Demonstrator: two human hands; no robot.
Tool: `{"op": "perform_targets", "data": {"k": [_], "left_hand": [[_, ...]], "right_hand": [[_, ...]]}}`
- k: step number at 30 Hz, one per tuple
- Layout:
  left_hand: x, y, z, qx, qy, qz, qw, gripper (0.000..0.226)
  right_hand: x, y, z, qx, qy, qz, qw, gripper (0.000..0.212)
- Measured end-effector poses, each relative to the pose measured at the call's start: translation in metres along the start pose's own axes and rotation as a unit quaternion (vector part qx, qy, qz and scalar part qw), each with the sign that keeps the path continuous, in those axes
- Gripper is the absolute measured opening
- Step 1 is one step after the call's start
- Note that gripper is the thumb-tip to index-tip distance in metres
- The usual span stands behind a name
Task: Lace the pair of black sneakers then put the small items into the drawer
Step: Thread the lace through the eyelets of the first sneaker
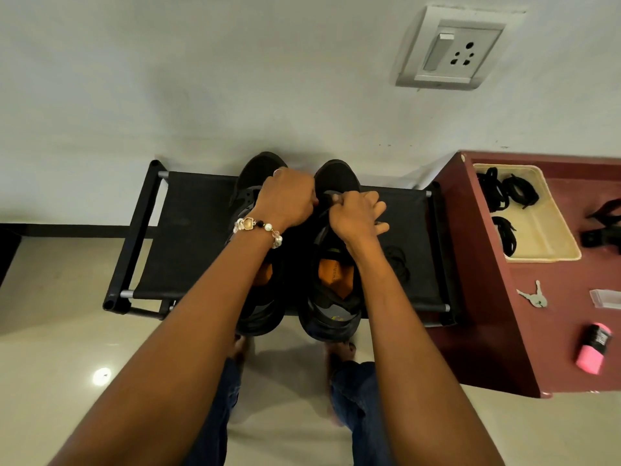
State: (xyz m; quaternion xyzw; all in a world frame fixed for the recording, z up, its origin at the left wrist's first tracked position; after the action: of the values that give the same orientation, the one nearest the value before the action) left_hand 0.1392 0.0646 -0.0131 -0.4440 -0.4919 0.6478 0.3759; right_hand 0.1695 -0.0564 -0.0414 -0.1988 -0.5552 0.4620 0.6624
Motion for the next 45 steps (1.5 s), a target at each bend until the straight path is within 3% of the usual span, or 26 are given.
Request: {"op": "perform_targets", "data": {"k": [3,8,10,14,17,20,21,24,25,26,30,32,33,35,39,42,45], "left_hand": [[-0.002,0.001,0.006,0.013,0.002,0.007,1.000,0.024],[0.008,-0.001,0.003,0.034,-0.036,0.163,0.985,0.016],[0.008,0.001,0.006,0.049,-0.045,0.187,0.980,0.032],[0.006,-0.007,0.004,0.006,-0.041,0.136,0.990,0.024],[0.015,-0.012,0.004,-0.016,-0.079,0.241,0.967,0.015],[0.033,-0.025,0.009,-0.061,-0.164,0.430,0.886,0.015],[0.044,-0.031,0.011,-0.093,-0.198,0.505,0.835,0.021],[0.082,-0.044,0.019,-0.194,-0.263,0.703,0.632,0.027],[0.092,-0.046,0.021,-0.219,-0.271,0.729,0.590,0.026],[0.099,-0.048,0.023,-0.232,-0.277,0.720,0.593,0.026],[0.089,-0.057,0.024,-0.224,-0.251,0.490,0.804,0.027],[0.076,-0.068,0.023,-0.260,-0.217,0.341,0.877,0.030],[0.064,-0.074,0.024,-0.274,-0.188,0.293,0.897,0.033],[0.032,-0.080,0.020,-0.260,-0.090,0.272,0.922,0.038],[-0.040,-0.053,0.014,-0.098,0.074,0.302,0.946,0.034],[-0.055,-0.028,0.015,-0.009,0.084,0.377,0.922,0.014],[-0.042,-0.023,0.011,-0.023,0.036,0.407,0.913,0.013]], "right_hand": [[0.000,-0.001,0.000,-0.003,0.000,-0.003,1.000,0.027],[0.000,-0.001,0.000,-0.004,0.002,0.000,1.000,0.029],[0.000,-0.001,0.000,-0.005,0.003,-0.002,1.000,0.028],[0.000,0.000,0.000,-0.010,0.003,-0.003,1.000,0.031],[0.000,0.000,0.000,-0.015,0.002,-0.002,1.000,0.031],[-0.001,-0.001,0.000,-0.014,0.003,-0.006,1.000,0.032],[-0.001,-0.002,0.001,-0.014,0.002,-0.008,1.000,0.033],[0.000,-0.001,0.001,-0.013,0.002,-0.008,1.000,0.034],[0.001,-0.001,0.001,-0.012,0.001,-0.007,1.000,0.035],[0.001,-0.001,0.000,-0.010,0.000,-0.004,1.000,0.035],[-0.002,-0.007,-0.005,0.034,-0.004,0.022,0.999,0.043],[-0.006,-0.017,-0.010,0.045,-0.006,-0.039,0.998,0.047],[-0.007,-0.024,-0.011,0.045,-0.012,-0.102,0.994,0.053],[-0.008,-0.043,-0.011,0.042,-0.024,-0.189,0.981,0.054],[0.004,-0.084,0.004,0.060,-0.095,-0.251,0.961,0.037],[0.007,-0.092,0.010,0.081,-0.134,-0.248,0.956,0.042],[-0.002,-0.093,0.010,0.093,-0.141,-0.224,0.960,0.037]]}}
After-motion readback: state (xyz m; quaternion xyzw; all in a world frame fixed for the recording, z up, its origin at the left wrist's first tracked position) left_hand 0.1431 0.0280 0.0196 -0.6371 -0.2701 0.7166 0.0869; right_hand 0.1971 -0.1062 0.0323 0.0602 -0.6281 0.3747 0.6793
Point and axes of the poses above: each hand's wrist, its own z-axis away from the middle knuckle, its own y-axis out of the palm, x = y × z, the point moved 8 cm from there along -z, towards the middle knuckle, and after that the axes turned 4 degrees about -y, right-handed, at the moved point
